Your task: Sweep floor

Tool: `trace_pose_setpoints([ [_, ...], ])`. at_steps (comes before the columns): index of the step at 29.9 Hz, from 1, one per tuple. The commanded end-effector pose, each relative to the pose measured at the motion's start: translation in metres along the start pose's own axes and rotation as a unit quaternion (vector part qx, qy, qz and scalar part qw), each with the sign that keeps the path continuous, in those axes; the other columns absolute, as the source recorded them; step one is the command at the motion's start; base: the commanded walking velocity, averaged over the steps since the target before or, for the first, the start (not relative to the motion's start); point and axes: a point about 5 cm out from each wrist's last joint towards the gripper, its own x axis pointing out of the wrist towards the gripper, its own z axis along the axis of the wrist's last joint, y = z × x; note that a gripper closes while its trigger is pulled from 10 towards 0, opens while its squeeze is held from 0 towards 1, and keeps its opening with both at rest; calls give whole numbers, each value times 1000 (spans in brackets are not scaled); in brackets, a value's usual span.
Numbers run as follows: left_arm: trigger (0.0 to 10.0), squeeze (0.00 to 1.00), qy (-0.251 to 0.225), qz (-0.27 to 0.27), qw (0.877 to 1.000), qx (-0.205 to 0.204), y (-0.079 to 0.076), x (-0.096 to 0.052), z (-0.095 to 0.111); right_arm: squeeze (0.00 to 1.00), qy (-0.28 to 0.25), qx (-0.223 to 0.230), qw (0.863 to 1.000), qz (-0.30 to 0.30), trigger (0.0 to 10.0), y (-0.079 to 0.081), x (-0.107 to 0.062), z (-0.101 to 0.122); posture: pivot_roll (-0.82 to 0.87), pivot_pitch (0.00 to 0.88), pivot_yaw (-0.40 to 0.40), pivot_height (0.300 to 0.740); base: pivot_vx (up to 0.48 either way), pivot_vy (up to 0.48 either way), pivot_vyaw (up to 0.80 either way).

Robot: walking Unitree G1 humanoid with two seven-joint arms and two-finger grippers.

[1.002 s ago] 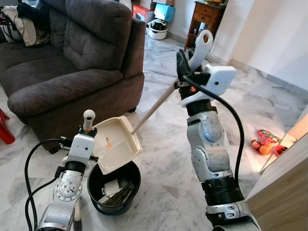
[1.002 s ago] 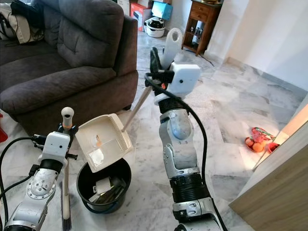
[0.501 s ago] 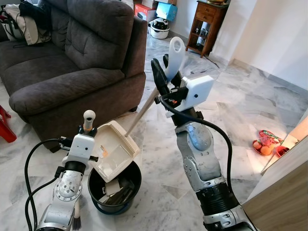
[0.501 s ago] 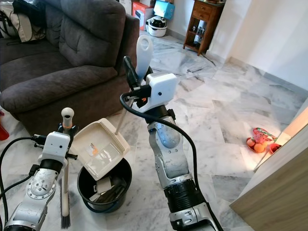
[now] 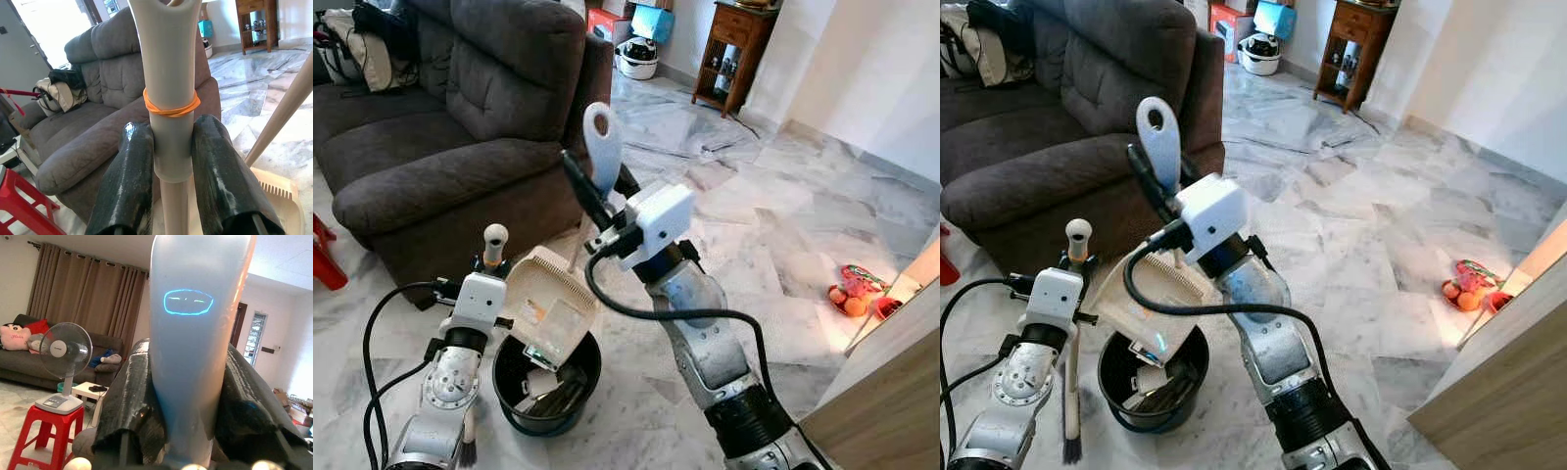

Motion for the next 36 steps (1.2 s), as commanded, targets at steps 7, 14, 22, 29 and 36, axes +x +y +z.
trace_pose_setpoints([
  [7, 10000, 0, -38, -3, 999, 2, 1, 6, 14, 0, -55, -39, 998, 14, 10000, 2, 4, 18, 229, 0, -78, 740, 0, 0, 0],
  [14, 10000, 0, -39, -5, 999, 2, 1, 7, 14, 0, -63, -76, 995, 33, 10000, 8, 5, 20, 225, 0, -76, 740, 0, 0, 0],
  [22, 10000, 0, -40, -6, 999, 1, 1, 7, 14, 0, -53, -81, 995, 31, 10000, 8, 5, 16, 227, 0, -78, 740, 0, 0, 0],
  [29, 10000, 0, -40, -7, 999, 0, -1, 7, 14, 0, -42, -122, 990, -57, 10000, -28, 12, 17, 228, 0, -81, 740, 0, 0, 0],
  [36, 10000, 0, -38, -7, 999, -1, -1, 7, 13, 0, 1, -176, 977, -121, 10000, -57, 6, 6, 224, 0, -81, 740, 0, 0, 0],
])
